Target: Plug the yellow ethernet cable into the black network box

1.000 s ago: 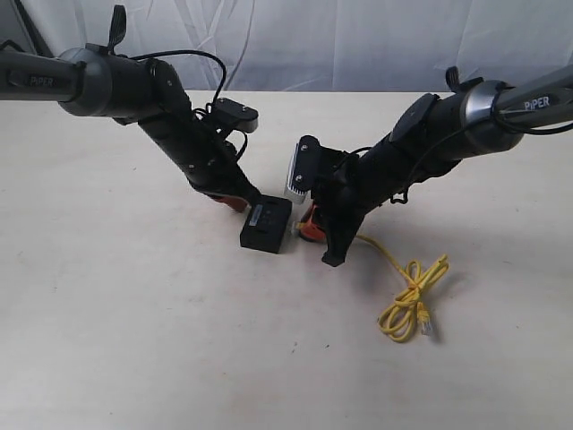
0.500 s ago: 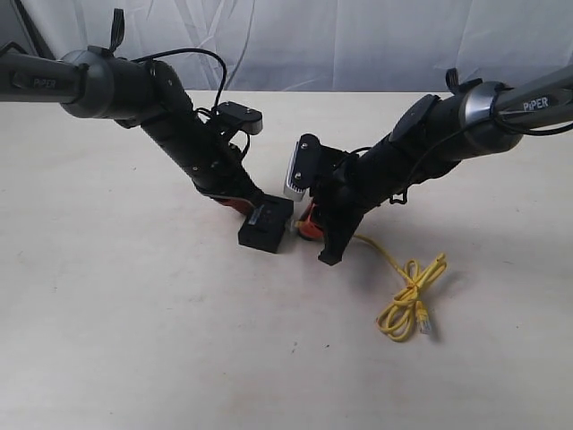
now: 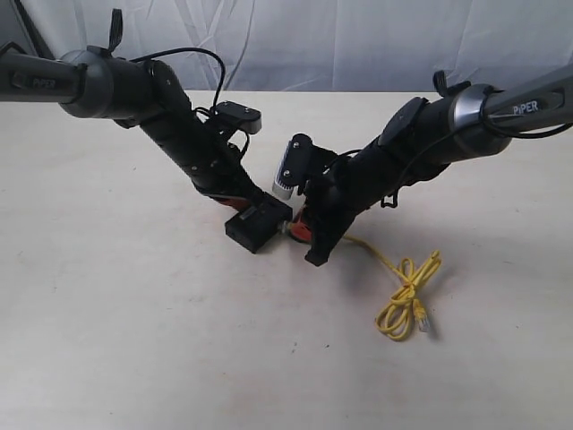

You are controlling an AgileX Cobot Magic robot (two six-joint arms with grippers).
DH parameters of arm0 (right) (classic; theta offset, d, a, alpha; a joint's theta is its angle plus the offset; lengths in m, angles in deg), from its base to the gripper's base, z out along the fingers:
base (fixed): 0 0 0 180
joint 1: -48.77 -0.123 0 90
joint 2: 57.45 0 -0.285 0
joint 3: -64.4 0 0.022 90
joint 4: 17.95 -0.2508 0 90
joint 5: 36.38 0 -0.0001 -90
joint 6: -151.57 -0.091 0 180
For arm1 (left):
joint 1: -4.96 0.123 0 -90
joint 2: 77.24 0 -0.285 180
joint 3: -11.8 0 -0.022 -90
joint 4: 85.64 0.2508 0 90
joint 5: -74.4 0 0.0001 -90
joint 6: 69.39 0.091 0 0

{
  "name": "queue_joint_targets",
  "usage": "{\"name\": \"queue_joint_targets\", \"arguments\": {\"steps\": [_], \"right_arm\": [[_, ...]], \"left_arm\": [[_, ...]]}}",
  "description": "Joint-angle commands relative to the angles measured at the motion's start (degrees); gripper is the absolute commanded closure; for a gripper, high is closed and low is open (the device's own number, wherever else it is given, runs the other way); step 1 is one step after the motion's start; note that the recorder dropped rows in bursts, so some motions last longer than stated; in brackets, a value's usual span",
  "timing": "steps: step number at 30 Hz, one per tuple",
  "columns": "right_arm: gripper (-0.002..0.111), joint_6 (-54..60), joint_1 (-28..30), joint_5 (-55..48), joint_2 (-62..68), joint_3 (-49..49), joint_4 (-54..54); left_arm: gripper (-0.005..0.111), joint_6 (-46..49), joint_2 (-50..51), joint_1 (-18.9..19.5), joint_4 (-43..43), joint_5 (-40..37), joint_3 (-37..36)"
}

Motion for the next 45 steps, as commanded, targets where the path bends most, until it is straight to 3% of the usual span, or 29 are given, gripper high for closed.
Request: {"name": "queue_joint_targets", "arguments": {"steps": [1,14,23,36,45], "right_arm": [[0.109,-4.8,-0.1,2.1,-0.1,-0.9,1.1],[0.109,-19.9,-0.1,2.1,-0.1,-1.4,8.4],[0.109,-20.2,-0.1,-8.4,-0.1,-7.8,12.1],[0.109,-28.0,-0.1,-9.6,-0.1,-7.8,20.5],[0.109,-28.4,-0.1,-9.1,-0.1,-7.8,20.6]], "left_arm": [[0.107,-0.1,0.2,-0.3,-1.2,-3.2,0.0],[0.107,-0.2,-1.2,-0.3,-1.3,-3.8,0.0],[0.107,0.0,-1.2,-0.3,-1.6,-3.5,0.0],[0.107,0.0,-1.2,-0.3,-1.8,-3.8,0.0],[0.107,0.1,-1.2,-0.3,-3.1,-3.9,0.0]]}}
